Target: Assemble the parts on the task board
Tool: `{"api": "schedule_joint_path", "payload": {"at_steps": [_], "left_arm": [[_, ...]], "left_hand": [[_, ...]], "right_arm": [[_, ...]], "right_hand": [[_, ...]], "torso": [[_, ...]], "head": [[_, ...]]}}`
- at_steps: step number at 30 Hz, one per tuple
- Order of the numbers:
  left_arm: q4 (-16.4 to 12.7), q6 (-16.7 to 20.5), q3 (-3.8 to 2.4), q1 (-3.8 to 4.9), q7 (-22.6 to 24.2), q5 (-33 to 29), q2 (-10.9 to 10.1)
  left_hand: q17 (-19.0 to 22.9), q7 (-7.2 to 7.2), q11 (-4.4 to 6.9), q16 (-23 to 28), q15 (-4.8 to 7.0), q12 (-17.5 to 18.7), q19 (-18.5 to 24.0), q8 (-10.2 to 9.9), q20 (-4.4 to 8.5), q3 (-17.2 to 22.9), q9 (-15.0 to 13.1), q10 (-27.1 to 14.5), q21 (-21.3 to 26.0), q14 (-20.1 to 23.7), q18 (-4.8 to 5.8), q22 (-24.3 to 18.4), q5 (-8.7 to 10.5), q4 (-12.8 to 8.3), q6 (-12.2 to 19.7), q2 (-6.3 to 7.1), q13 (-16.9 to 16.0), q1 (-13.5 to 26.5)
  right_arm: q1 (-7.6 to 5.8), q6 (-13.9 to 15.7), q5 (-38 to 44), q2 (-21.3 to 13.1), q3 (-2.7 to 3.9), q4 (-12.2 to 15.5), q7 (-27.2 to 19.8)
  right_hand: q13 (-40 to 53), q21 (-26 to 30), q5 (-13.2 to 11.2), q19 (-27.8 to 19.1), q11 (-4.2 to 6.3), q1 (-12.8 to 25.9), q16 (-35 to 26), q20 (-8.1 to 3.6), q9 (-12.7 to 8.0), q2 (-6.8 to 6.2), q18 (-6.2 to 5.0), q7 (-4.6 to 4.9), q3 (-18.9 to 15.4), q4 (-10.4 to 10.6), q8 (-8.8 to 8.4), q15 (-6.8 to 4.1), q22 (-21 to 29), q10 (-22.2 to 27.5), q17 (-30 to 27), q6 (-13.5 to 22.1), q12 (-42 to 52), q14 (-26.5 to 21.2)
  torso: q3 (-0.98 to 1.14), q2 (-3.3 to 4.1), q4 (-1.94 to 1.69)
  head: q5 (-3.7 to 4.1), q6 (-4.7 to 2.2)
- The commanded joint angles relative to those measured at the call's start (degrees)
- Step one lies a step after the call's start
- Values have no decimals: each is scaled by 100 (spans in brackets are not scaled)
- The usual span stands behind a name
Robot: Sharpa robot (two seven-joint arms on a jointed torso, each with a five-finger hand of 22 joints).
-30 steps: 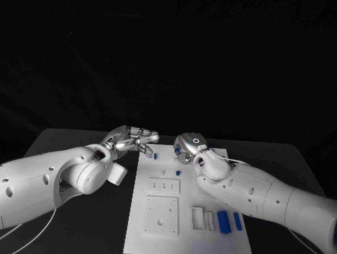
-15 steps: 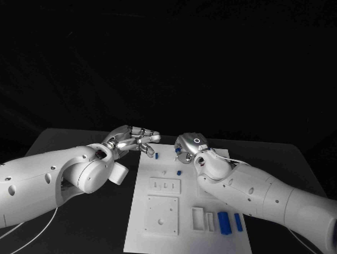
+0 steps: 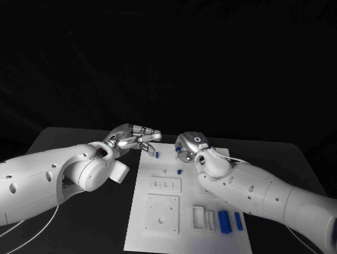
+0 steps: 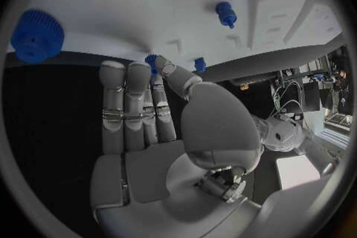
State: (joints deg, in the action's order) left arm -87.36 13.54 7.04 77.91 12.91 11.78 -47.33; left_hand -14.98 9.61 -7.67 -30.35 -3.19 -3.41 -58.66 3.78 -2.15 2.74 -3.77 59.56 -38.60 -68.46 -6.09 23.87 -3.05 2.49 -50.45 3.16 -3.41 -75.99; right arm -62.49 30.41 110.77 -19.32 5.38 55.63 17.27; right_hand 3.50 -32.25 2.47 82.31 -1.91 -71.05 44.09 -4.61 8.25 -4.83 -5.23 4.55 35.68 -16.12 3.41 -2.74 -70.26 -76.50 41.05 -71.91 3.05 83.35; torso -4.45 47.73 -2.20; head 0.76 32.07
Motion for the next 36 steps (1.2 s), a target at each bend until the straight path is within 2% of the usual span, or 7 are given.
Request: {"api": "schedule_joint_path", "payload": {"at_steps": [1, 8, 16, 24, 31, 35, 36], "left_arm": [[-15, -90, -6, 10, 8, 22, 18], [-24, -86, -6, 17, -7, 31, 25], [-22, -55, -6, 47, -15, 33, 10], [9, -46, -6, 61, -10, 33, -24], [218, -236, -5, 62, 73, 236, 2], [361, -394, -5, 62, 147, 410, 19], [394, -454, -5, 61, 173, 431, 24]], "left_hand": [[6, -4, 16, -14, 2, -19, 20, -21, 4, -19, 5, -41, -25, 39, -38, -5, 15, -26, 39, -25, -3, 15], [5, -3, 15, -16, 3, -18, 16, -22, 5, -20, 6, -45, -30, 34, -38, -9, 15, -33, 47, -27, -3, 11], [2, -1, 13, -23, 3, -19, 11, -22, 5, -25, 5, -44, -34, 28, -40, -11, 15, -27, 50, -29, -3, 24], [2, -1, 13, -23, 3, -19, 11, -22, 5, -25, 5, -44, -34, 28, -40, -11, 15, -27, 50, -29, -3, 24], [4, -2, 8, -19, 1, -12, 19, -34, 3, -22, 16, -94, -29, 41, -38, -20, 16, -36, 159, -18, -2, 12], [22, -25, 2, 22, -1, -15, 47, -41, 0, -14, 27, -262, -4, 85, -28, -34, 23, -1, 371, 24, -2, 29], [44, -28, 5, 63, 3, -16, 37, -37, 8, 48, 23, -270, 19, 63, -16, -53, 23, 70, 381, 74, -2, 10]], "right_arm": [[20, -214, -110, -3, -11, -50, -18], [12, -220, -286, -5, -11, -36, -80], [-1, -149, -401, -92, -11, 129, -80], [-38, -103, -425, -494, 20, 700, -1], [-57, -366, -757, -1050, 233, 1277, -47], [-60, -495, -1019, -1245, 305, 1369, -133], [-60, -526, -1104, -1286, 317, 1367, -161]], "right_hand": [[-6, 146, 27, 33, -32, 59, -49, 21, -50, -11, -24, 49, -29, 36, 5, 0, 26, 198, -19, 161, 24, -31], [-14, 433, 24, 48, -264, 282, -72, 173, -362, -336, -121, 211, 65, 92, 8, 165, 145, 952, -55, 792, 23, -21], [-11, 809, 24, 158, -316, 288, -161, 233, -454, -533, -215, 263, -206, 343, 18, 191, 396, 1164, -183, 1005, 27, 11], [-8, 872, 25, 229, -297, 251, -149, 225, -449, -555, -205, 240, -31, 423, 29, 181, 426, 1094, -227, 930, 33, 19], [-2, 715, 38, 251, -169, 228, -78, 160, -448, -519, -166, 188, 340, 424, 16, 94, 278, 568, -232, 749, 26, 8], [13, 607, 66, 247, -122, 221, -43, 116, -451, -532, -139, 205, 376, 418, 18, 49, 181, 380, -217, 877, 27, -5], [35, 593, 58, 246, -84, 224, -33, 104, -454, -552, -130, 208, 342, 420, 17, 28, 161, 252, -209, 929, 64, -11]], "torso": [[-3, -2, -1], [-2, -2, 4], [11, -5, 32], [70, -46, 124], [144, -119, 217], [189, -160, 280], [189, -160, 280]], "head": [[1, -3], [-15, -9], [-31, -22], [-107, -34], [-147, -52], [-178, -56], [-178, -56]]}}
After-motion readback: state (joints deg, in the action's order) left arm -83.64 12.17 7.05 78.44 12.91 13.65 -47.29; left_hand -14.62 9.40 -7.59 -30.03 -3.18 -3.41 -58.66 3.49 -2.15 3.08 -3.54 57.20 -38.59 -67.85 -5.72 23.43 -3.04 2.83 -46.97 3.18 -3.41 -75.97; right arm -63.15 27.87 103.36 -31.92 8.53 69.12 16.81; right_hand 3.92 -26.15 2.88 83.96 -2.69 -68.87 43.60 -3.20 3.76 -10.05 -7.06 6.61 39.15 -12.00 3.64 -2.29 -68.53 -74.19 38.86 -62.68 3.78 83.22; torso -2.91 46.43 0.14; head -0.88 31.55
